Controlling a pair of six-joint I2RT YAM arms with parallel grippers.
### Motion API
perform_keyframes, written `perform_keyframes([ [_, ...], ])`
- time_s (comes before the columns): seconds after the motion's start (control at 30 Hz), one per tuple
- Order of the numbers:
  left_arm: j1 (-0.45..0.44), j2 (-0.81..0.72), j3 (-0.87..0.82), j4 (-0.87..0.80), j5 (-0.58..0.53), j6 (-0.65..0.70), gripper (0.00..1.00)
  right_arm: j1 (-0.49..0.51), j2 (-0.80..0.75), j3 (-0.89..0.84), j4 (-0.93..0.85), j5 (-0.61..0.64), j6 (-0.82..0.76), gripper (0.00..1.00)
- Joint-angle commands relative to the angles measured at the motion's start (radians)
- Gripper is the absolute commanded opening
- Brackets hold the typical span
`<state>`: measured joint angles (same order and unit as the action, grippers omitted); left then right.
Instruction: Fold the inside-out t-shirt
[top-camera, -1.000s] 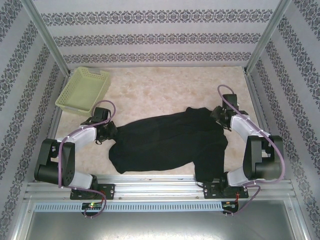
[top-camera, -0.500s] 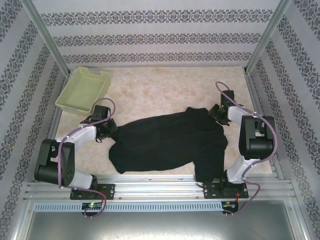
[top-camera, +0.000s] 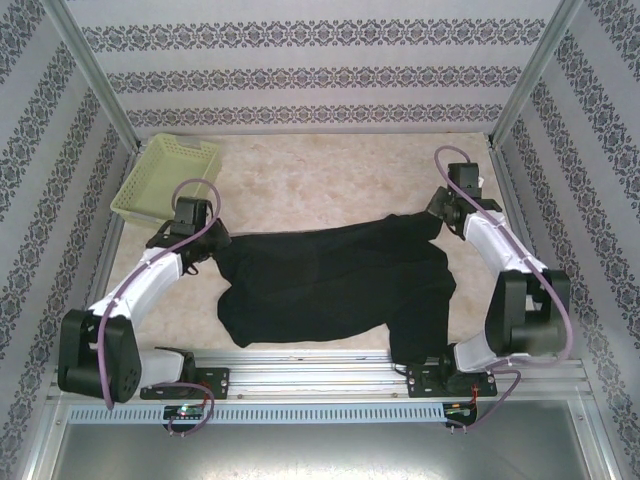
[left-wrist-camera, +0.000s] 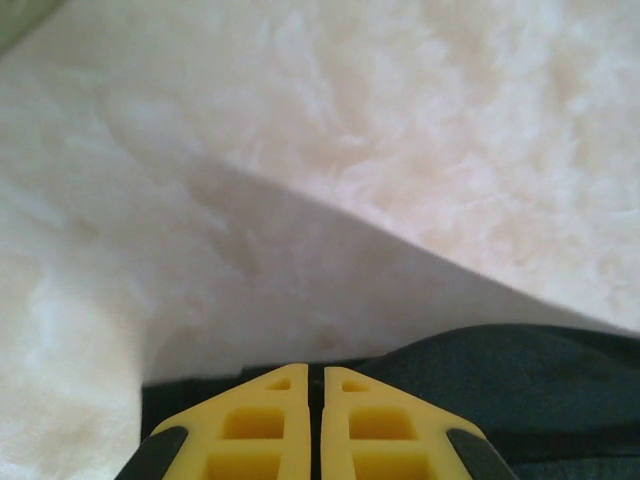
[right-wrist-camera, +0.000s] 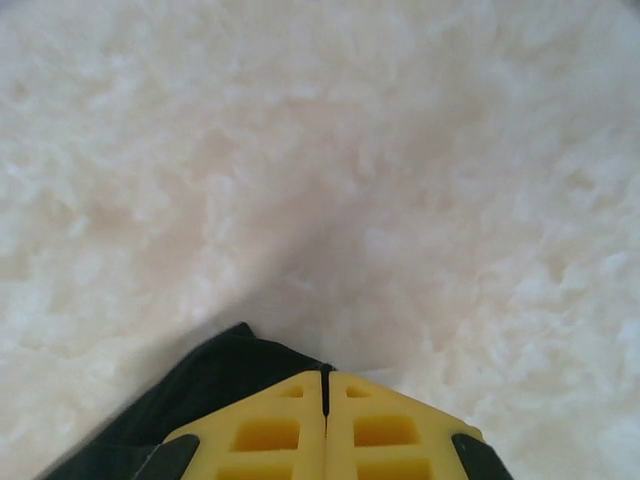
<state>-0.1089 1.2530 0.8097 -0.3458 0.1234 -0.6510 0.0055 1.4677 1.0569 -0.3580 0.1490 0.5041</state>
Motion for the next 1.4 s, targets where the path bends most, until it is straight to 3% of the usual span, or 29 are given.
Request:
perform_keyframes([
  [0.0,0.014,-0.082,0.059,-0.072,-0.034,0.028,0.00,0.032,-0.112,0.061,-0.093,0.163,-0.062,0.00],
  [0.3,0.018,-0.328,0.132,-0.087,-0.119,0.042,0.00,0.045,-0.402,0.215,-0.172,0.256,-0.105,0.00],
  [0.53,0.021,-0.464,0.219,-0.089,-0.198,0.055,0.00,0.047,-0.521,0.381,-0.207,0.179,-0.122,0.00],
  [0.9,0.020,-0.582,0.494,-0.024,-0.204,0.137,0.00,0.047,-0.576,0.736,-0.213,0.059,-0.144,0.00],
  [1.23,0.020,-0.675,0.595,0.084,-0.134,0.205,0.00,0.047,-0.595,1.016,-0.226,0.035,-0.207,0.00],
  [1.37,0.020,-0.576,0.592,0.041,-0.169,0.214,0.00,0.047,-0.535,1.007,-0.242,0.051,-0.235,0.00],
])
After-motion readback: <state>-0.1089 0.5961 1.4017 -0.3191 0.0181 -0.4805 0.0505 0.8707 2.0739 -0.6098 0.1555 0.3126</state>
